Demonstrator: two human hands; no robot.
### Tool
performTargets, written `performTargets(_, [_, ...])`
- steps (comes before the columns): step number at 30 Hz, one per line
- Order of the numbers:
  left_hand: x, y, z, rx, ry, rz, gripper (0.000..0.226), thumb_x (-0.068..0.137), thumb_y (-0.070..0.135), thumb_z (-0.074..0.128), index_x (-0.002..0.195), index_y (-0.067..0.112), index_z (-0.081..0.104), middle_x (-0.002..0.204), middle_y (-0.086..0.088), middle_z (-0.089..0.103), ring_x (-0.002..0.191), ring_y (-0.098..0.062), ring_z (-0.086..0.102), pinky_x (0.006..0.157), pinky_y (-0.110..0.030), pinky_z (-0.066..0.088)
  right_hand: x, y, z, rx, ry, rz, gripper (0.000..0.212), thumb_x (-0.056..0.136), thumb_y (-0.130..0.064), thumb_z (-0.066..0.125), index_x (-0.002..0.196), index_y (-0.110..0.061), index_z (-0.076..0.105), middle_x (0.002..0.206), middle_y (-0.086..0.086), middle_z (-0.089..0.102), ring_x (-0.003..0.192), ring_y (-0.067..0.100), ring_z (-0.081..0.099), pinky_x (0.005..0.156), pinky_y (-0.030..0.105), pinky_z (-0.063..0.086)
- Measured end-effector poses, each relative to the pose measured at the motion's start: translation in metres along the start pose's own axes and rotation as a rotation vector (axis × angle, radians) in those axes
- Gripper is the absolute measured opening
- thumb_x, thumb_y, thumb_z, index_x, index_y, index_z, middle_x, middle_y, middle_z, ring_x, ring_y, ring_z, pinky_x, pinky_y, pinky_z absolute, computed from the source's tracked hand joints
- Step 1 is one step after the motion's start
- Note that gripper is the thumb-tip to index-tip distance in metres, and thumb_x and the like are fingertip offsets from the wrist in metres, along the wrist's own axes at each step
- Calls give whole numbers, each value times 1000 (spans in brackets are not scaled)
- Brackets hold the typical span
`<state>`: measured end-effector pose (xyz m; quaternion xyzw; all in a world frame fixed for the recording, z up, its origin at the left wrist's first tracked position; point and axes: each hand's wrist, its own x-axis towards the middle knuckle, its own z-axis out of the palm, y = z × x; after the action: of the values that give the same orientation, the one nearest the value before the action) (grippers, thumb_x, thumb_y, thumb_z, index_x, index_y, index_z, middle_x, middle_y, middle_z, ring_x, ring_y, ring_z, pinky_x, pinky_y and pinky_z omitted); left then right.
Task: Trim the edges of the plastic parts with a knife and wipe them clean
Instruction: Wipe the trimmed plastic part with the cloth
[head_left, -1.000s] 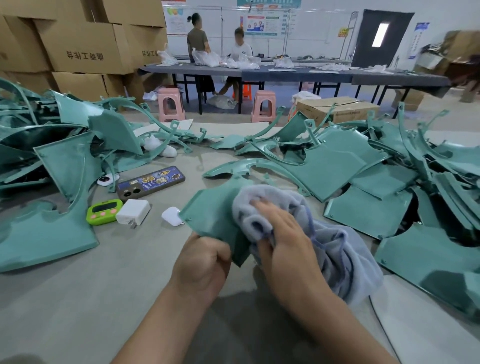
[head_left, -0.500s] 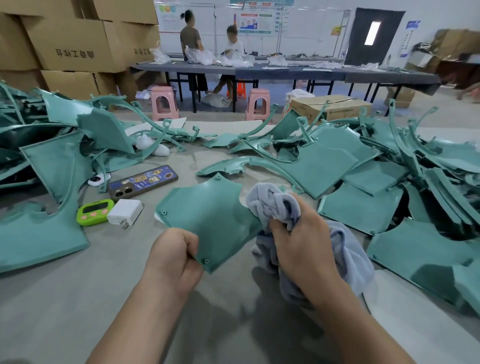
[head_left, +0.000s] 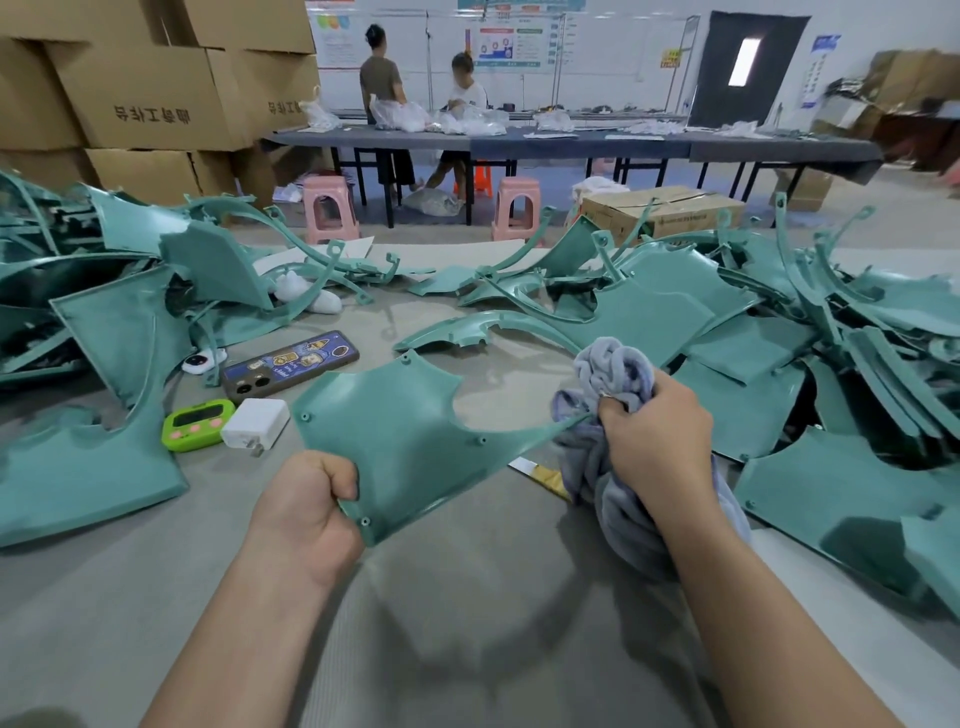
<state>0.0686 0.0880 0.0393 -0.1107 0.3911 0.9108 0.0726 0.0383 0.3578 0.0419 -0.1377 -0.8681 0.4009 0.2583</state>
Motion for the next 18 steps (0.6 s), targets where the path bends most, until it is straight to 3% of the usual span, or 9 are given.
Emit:
performTargets(5, [3, 4, -4, -178, 65, 65, 73, 52, -8, 18, 78, 11, 83, 102, -9, 78, 84, -31, 77, 57, -45, 62, 16, 4, 2, -76, 35, 94, 4, 92, -17, 59, 96, -16, 58, 90, 12, 66, 81, 35, 56, 67, 38, 42])
performTargets(7, [5, 8, -8, -236, 97, 151, 76, 52, -10, 20, 87, 14, 83, 108, -4, 78, 91, -27, 76, 61, -42, 63, 13, 1, 2, -86, 70, 75, 27, 91, -15, 65, 116, -21, 59, 107, 10, 65, 101, 35, 56, 79, 39, 43])
performTargets(10, [12, 6, -9, -167, 244, 318, 72, 54, -16, 26, 101, 12, 72, 120, -4, 73, 106, -27, 72, 85, -46, 61, -14, -19, 0, -170, 153, -343, 73, 80, -15, 79, 147, -19, 51, 144, 4, 55, 135, 27, 44, 113, 40, 30])
performTargets(11, [14, 3, -6, -118, 289, 382, 67, 56, -18, 29, 100, 12, 69, 119, -3, 73, 107, -27, 70, 92, -44, 58, -26, -27, -1, -132, 140, -498, 72, 78, -19, 80, 145, -18, 53, 146, 2, 55, 137, 24, 45, 116, 38, 28])
performTargets(13, [13, -3, 1, 20, 316, 543, 54, 57, -21, 38, 87, 13, 68, 95, 6, 74, 89, -18, 68, 79, -30, 55, -53, -42, 0, 17, 23, -673, 30, 85, -33, 72, 114, -31, 69, 118, -18, 66, 116, 4, 56, 105, 27, 37])
performTargets(14, [11, -6, 4, 140, 318, 643, 48, 55, -18, 44, 79, 15, 69, 81, 13, 71, 76, -10, 65, 69, -23, 51, -65, -46, 2, 73, -86, -666, 7, 89, -41, 66, 90, -34, 68, 94, -21, 65, 93, -6, 56, 88, 20, 42])
performTargets(15, [8, -9, 7, 303, 298, 747, 42, 54, -12, 49, 73, 18, 71, 74, 16, 68, 68, -5, 61, 64, -20, 49, -76, -51, 4, 149, -213, -585, 18, 90, -49, 61, 78, -35, 62, 78, -20, 62, 77, -6, 55, 74, 19, 42])
performTargets(16, [4, -15, 8, 493, 237, 848, 39, 56, -6, 52, 72, 22, 73, 75, 15, 69, 69, -2, 61, 67, -21, 50, -86, -57, 8, 272, -364, -424, 20, 87, -56, 58, 79, -38, 64, 73, -20, 64, 72, -7, 58, 70, 19, 46])
performTargets(18, [-2, -30, 10, 900, 46, 1037, 43, 66, 3, 51, 87, 27, 79, 97, 13, 76, 92, -3, 68, 92, -29, 50, -95, -68, 15, 684, -649, -15, 37, 81, -59, 63, 106, -33, 72, 93, -12, 77, 91, 3, 71, 86, 35, 59])
